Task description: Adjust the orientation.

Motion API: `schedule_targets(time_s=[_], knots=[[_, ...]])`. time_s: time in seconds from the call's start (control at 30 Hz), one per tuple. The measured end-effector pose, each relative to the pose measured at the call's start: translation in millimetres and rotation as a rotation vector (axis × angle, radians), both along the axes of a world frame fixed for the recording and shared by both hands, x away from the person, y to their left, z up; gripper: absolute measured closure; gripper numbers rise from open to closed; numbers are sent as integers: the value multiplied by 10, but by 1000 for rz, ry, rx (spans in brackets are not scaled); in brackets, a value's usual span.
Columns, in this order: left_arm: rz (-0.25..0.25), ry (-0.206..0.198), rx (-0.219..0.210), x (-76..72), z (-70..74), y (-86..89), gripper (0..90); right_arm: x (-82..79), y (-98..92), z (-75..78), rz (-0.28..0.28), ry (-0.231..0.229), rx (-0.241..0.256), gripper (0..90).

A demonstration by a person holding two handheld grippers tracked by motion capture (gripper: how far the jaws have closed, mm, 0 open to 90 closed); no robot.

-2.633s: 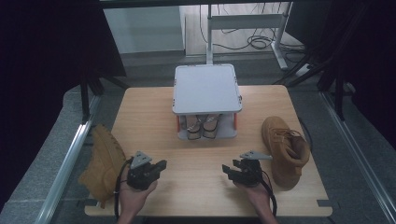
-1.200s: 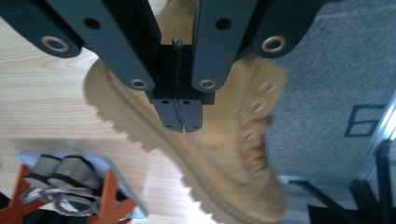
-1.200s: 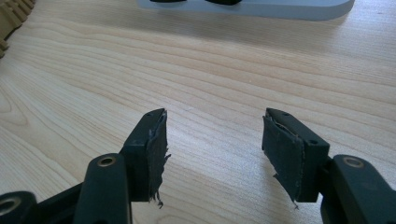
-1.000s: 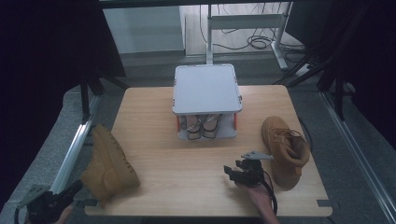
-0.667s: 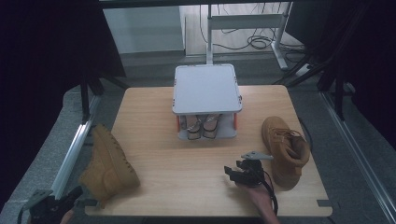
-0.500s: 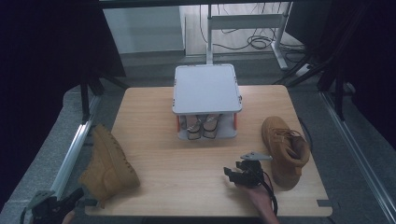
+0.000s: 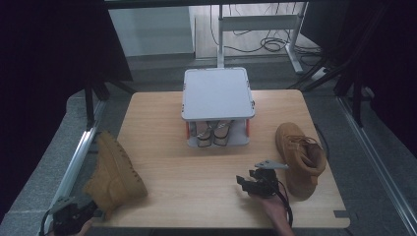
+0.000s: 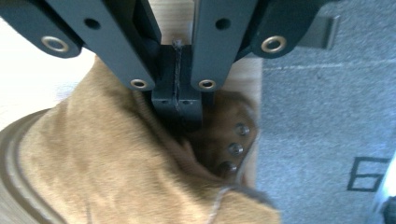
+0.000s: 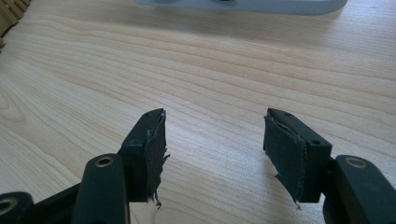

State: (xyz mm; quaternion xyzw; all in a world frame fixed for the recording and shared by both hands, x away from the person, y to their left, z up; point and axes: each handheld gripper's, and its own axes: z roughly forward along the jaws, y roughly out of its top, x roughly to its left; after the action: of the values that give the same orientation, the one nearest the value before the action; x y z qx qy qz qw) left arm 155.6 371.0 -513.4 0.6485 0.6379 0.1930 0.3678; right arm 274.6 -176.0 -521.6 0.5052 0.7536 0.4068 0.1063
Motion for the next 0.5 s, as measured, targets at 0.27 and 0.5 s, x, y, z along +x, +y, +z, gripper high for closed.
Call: schedule_targets(time_s=[0.27,0.5], knots=[[-3,-8,-19,27,22,-14,900,3,-8,-3,-6,-5,-2,391],[-18,-17,-30,55,82,-36,900,5,1,-4,-7,-2,1,391]])
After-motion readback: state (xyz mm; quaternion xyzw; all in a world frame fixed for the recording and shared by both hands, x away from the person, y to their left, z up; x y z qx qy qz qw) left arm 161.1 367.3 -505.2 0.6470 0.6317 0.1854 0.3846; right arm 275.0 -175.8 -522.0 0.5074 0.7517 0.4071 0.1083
